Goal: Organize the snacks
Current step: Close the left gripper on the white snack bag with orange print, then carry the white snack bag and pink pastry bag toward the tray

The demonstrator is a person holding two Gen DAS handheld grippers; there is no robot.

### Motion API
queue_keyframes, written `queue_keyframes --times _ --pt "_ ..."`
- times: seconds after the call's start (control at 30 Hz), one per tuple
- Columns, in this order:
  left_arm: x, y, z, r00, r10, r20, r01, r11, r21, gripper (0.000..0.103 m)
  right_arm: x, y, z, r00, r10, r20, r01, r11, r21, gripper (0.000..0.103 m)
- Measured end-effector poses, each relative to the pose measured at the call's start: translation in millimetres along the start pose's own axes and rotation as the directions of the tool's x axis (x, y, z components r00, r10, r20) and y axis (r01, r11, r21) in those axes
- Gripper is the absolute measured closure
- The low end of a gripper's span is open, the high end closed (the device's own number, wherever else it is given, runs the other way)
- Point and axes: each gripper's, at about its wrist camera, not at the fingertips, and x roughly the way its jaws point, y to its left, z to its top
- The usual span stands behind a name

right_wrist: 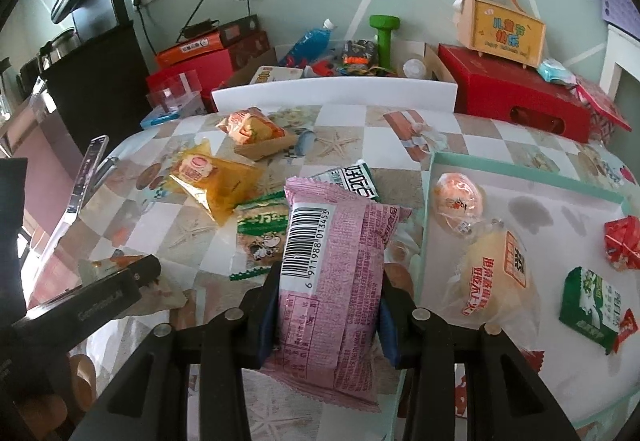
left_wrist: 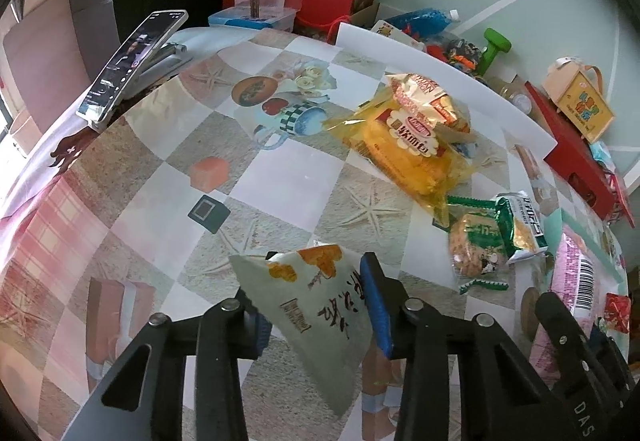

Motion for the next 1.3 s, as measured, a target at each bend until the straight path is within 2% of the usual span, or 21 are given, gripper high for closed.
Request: queue_keyframes --times 0.17,0.67,1.3 --pt "-7.7 -0.5 1.9 1.000 -0.021 0.020 0.021 1.000 -0.002 0.072 -4.7 -2.1 1.2 1.000 0.001 0.013 -0.001 1.000 0.008 0.060" --pt "-23.5 -11.2 3.9 0.996 -0.070 0.055 0.068 0.997 0.033 0.083 -14.5 -3.7 4.6 0.999 0.013 0.040 -0.013 1.000 0.021 0.060" --pt "-52.2 -41.1 7.4 0.978 -0.162 0.128 0.150 0.984 0.100 0.085 -34.5 -20.8 11.8 0.994 0.015 0.105 -0.022 0.998 0.063 0.059"
